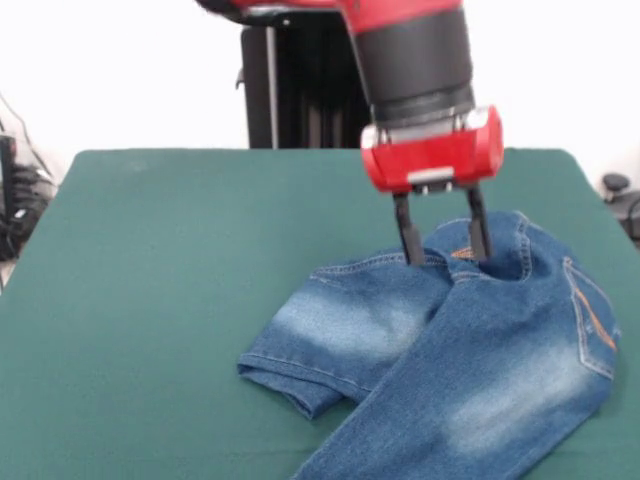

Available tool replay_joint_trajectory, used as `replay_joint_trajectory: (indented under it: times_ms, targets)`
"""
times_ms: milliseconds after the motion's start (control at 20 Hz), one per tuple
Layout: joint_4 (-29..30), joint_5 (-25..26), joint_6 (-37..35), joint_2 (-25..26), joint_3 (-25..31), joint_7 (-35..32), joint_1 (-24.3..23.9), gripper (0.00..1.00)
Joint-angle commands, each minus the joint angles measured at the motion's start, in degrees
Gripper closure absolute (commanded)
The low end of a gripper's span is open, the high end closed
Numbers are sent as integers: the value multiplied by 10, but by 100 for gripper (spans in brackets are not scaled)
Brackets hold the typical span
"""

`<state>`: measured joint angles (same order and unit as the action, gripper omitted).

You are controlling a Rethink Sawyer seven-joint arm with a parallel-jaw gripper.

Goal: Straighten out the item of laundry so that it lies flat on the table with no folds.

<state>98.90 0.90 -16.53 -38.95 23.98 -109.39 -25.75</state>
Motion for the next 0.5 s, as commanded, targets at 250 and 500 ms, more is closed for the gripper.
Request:
replay_joint_trajectory:
  times_ms: [250,500]
  targets:
    - [29,-39,-32,-17,-30,-109,37,0]
    - [-6,-19,-47,5,-80,-93,61,0]
